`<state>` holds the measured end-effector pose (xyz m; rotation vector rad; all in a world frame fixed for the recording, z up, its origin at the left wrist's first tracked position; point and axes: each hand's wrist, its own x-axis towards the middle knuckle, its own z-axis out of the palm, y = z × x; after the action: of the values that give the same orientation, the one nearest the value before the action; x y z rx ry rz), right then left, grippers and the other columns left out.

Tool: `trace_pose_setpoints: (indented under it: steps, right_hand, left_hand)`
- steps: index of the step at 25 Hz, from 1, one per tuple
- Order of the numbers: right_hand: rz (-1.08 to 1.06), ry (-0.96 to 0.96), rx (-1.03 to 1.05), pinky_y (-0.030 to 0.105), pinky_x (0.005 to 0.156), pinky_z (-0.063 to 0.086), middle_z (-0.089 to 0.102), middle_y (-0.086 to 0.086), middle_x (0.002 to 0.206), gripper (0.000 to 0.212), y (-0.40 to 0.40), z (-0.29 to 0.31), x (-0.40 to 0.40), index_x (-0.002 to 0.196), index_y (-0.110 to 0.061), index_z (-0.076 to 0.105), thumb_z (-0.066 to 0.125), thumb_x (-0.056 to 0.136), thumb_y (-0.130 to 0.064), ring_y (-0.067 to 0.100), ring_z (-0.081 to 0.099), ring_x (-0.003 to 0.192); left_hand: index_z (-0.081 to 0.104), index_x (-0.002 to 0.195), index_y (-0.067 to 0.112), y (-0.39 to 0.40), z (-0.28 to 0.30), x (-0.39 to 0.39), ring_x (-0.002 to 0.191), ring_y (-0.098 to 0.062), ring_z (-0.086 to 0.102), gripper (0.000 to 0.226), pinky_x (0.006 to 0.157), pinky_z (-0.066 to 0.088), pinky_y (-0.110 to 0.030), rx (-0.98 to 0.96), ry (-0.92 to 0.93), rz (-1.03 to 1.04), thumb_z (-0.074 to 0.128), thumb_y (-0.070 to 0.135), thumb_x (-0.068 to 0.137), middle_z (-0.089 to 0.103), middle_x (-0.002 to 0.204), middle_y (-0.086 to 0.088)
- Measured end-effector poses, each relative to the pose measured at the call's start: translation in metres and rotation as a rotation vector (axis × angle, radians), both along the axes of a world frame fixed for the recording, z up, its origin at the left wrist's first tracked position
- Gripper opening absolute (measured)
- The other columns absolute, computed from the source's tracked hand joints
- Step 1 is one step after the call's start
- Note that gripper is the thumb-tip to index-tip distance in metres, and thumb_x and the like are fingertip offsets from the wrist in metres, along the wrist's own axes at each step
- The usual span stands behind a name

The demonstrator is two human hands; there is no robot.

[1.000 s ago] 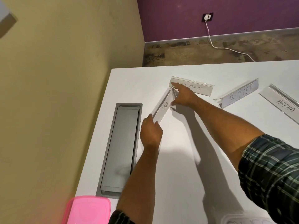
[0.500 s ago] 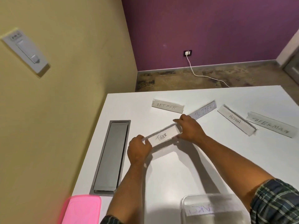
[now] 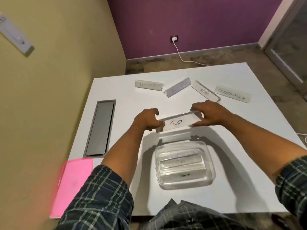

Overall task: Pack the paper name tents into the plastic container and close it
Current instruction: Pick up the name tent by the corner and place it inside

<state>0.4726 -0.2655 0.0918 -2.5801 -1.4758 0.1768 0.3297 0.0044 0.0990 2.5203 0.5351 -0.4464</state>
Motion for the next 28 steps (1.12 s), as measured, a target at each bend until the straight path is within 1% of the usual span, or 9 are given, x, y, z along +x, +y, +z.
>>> trace_pose_setpoints:
  steps: [2, 5, 7, 10, 13, 17, 20, 23, 28]
  right_hand:
    - [0.025, 0.063, 0.015, 0.029, 0.056, 0.034, 0.055, -0.015, 0.075, 0.056, -0.027, 0.003, -0.014, 0.096, -0.030, 0.048, 0.072, 0.068, -0.072, 0.021, 0.057, 0.071]
    - [0.060, 0.093, 0.040, 0.031, 0.057, 0.039, 0.057, -0.012, 0.076, 0.056, -0.058, -0.006, -0.040, 0.096, -0.028, 0.048, 0.074, 0.069, -0.069, 0.021, 0.055, 0.070]
    - [0.059, 0.105, 0.054, 0.033, 0.060, 0.045, 0.063, -0.009, 0.079, 0.057, -0.070, -0.011, -0.053, 0.098, -0.026, 0.050, 0.074, 0.069, -0.069, 0.022, 0.057, 0.071]
    - [0.071, 0.079, 0.053, 0.029, 0.059, 0.038, 0.065, -0.007, 0.079, 0.058, -0.076, -0.022, -0.074, 0.099, -0.026, 0.052, 0.076, 0.067, -0.067, 0.024, 0.058, 0.069]
    - [0.108, 0.016, 0.010, 0.028, 0.059, 0.032, 0.066, -0.004, 0.077, 0.058, -0.072, -0.037, -0.096, 0.101, -0.022, 0.055, 0.075, 0.068, -0.066, 0.027, 0.060, 0.068]
    - [0.095, -0.008, -0.084, 0.031, 0.057, 0.037, 0.068, -0.004, 0.085, 0.056, -0.058, -0.053, -0.118, 0.104, -0.021, 0.052, 0.073, 0.071, -0.061, 0.029, 0.064, 0.073]
    - [0.013, 0.007, -0.208, 0.035, 0.064, 0.049, 0.068, -0.002, 0.094, 0.059, -0.049, -0.067, -0.128, 0.110, -0.022, 0.047, 0.074, 0.073, -0.059, 0.029, 0.065, 0.081]
    - [-0.076, 0.044, -0.288, 0.035, 0.069, 0.049, 0.069, 0.000, 0.103, 0.059, -0.046, -0.080, -0.133, 0.117, -0.023, 0.045, 0.077, 0.075, -0.049, 0.030, 0.065, 0.089]
    - [0.008, -0.028, -0.504, 0.034, 0.065, 0.038, 0.063, 0.005, 0.118, 0.054, -0.037, -0.096, -0.139, 0.128, -0.016, 0.045, 0.074, 0.084, -0.027, 0.030, 0.063, 0.105]
  left_hand:
    - [0.055, 0.115, 0.017, -0.018, 0.002, -0.001, 0.057, -0.022, 0.073, 0.055, 0.062, 0.061, -0.033, -0.149, 0.176, -0.049, 0.079, 0.047, 0.075, 0.076, 0.070, -0.008]
    - [0.064, 0.108, 0.005, -0.043, 0.000, -0.006, 0.065, -0.026, 0.077, 0.057, 0.067, 0.062, -0.037, -0.162, 0.397, -0.167, 0.082, 0.048, 0.075, 0.077, 0.073, -0.012]
    - [0.068, 0.098, 0.003, -0.057, -0.001, -0.011, 0.067, -0.025, 0.077, 0.056, 0.068, 0.061, -0.036, -0.096, 0.487, -0.251, 0.083, 0.051, 0.072, 0.077, 0.072, -0.012]
    - [0.064, 0.074, 0.009, -0.075, -0.003, -0.022, 0.053, -0.019, 0.073, 0.051, 0.061, 0.055, -0.025, 0.091, 0.573, -0.385, 0.082, 0.055, 0.065, 0.074, 0.061, -0.007]
    - [0.051, 0.052, 0.012, -0.093, -0.014, -0.037, 0.037, -0.014, 0.062, 0.054, 0.049, 0.039, -0.017, 0.328, 0.469, -0.514, 0.082, 0.055, 0.062, 0.059, 0.038, 0.006]
    - [0.059, 0.075, 0.019, -0.103, -0.040, -0.057, 0.068, -0.023, 0.062, 0.034, 0.059, 0.041, -0.027, 0.608, 0.209, -0.689, 0.074, 0.049, 0.077, 0.065, 0.079, 0.000]
    - [0.070, 0.101, 0.016, -0.101, -0.063, -0.073, 0.090, -0.028, 0.070, 0.022, 0.065, 0.044, -0.030, 0.646, 0.226, -0.707, 0.070, 0.030, 0.084, 0.070, 0.103, -0.007]
    - [0.068, 0.112, 0.015, -0.100, -0.081, -0.089, 0.101, -0.029, 0.068, 0.023, 0.069, 0.044, -0.031, 0.664, 0.249, -0.711, 0.065, 0.017, 0.089, 0.069, 0.113, -0.007]
    - [0.067, 0.111, 0.013, -0.102, -0.082, -0.095, 0.103, -0.030, 0.067, 0.026, 0.076, 0.045, -0.031, 0.675, 0.205, -0.710, 0.055, 0.004, 0.089, 0.069, 0.113, -0.007]
